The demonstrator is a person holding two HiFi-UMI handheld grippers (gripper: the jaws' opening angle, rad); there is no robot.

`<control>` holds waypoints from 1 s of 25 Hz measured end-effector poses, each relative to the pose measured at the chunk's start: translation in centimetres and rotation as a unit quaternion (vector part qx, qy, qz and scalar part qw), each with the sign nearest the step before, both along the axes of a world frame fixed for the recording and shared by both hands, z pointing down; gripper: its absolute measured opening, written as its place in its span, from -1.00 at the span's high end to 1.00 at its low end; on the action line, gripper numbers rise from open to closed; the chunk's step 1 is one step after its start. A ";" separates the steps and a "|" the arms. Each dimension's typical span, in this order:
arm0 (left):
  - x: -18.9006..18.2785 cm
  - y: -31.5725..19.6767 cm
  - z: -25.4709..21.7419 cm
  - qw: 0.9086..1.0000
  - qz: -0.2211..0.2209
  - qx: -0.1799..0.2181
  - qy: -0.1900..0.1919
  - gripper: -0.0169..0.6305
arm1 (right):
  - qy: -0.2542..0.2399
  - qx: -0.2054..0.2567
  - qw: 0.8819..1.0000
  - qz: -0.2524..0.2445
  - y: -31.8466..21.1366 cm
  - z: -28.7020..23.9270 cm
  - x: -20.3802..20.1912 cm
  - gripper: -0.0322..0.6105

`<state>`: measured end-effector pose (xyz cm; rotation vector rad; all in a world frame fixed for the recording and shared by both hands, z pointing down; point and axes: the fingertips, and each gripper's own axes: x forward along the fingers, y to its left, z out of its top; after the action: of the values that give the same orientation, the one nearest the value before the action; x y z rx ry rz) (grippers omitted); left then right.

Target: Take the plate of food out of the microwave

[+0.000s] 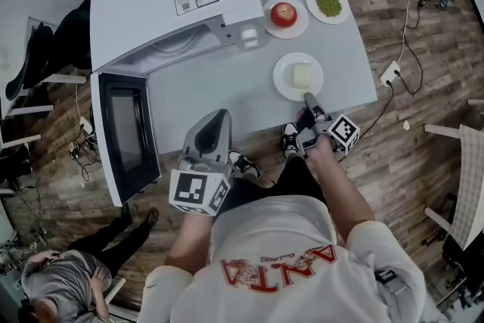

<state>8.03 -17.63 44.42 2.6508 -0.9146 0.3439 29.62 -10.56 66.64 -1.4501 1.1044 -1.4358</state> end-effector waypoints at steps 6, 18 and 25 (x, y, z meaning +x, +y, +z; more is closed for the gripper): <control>-0.2 0.2 0.0 1.000 0.000 -0.003 0.000 0.92 | 0.048 0.016 0.997 -0.058 -0.9 -1.5 -0.7 0.61; -1.4 0.2 -0.1 1.000 -0.006 -0.005 0.000 0.92 | 0.278 -0.106 0.919 -0.259 -0.2 -0.6 -3.5 0.26; -2.0 0.1 -0.2 1.000 -0.010 -0.003 0.003 0.92 | 0.402 -0.178 0.816 -0.376 0.4 0.4 -4.7 0.26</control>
<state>6.07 -17.56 44.20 2.6347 -0.9355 0.3338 24.90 -10.17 67.06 -2.1216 2.2221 -1.6208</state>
